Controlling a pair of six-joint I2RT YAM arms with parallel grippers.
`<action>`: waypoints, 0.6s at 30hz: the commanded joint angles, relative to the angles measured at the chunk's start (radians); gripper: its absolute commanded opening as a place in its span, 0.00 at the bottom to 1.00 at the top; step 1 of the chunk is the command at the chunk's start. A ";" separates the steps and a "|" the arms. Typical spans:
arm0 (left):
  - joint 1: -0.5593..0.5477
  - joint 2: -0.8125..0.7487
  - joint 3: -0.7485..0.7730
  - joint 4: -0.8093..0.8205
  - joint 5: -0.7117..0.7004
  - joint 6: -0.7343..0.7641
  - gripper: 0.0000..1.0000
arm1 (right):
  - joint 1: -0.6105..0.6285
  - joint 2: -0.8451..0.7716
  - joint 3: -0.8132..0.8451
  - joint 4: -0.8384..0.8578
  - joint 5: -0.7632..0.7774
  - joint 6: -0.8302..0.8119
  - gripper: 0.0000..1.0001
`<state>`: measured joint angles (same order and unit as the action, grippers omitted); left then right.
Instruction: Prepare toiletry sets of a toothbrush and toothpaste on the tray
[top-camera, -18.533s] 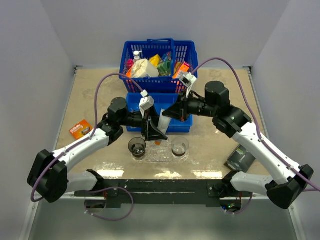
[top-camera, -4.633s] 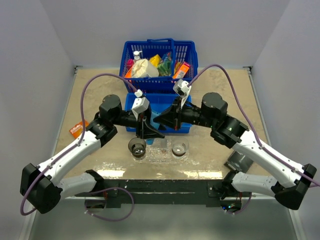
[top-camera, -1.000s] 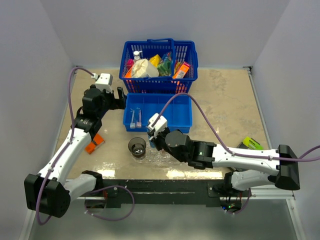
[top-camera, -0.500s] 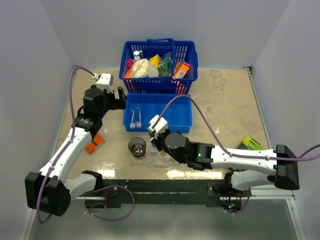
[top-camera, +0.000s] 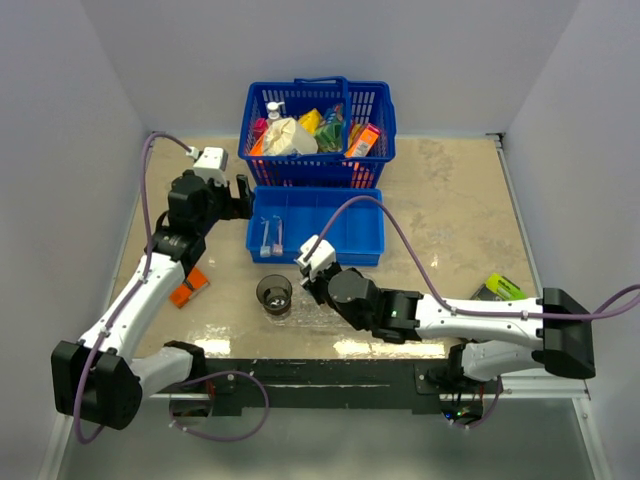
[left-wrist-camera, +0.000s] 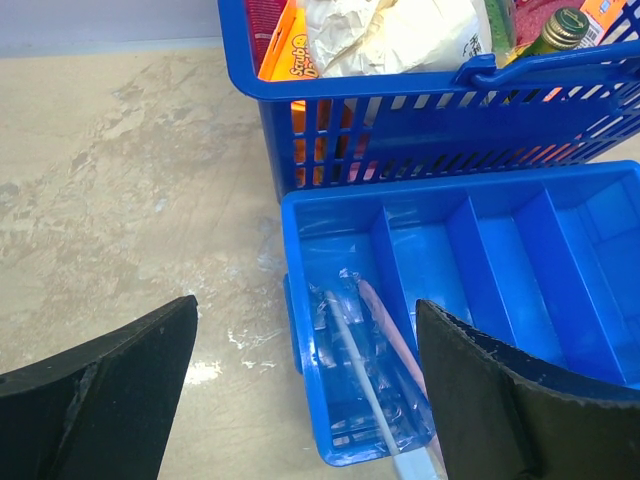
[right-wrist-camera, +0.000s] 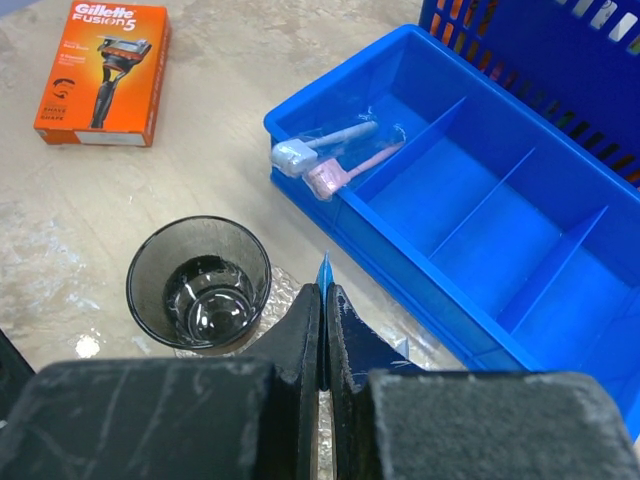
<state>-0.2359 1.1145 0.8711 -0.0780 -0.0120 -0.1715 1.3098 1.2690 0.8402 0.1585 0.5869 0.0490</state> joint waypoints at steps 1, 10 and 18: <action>-0.002 0.011 0.037 0.015 0.006 0.017 0.94 | 0.002 -0.014 -0.030 0.128 0.048 0.014 0.00; 0.000 0.021 0.040 0.015 0.007 0.017 0.93 | 0.003 -0.013 -0.075 0.191 0.068 0.026 0.00; -0.002 0.027 0.042 0.012 0.007 0.017 0.93 | 0.003 0.001 -0.108 0.239 0.076 0.045 0.00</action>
<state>-0.2359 1.1400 0.8711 -0.0895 -0.0116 -0.1715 1.3098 1.2697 0.7383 0.2951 0.6197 0.0727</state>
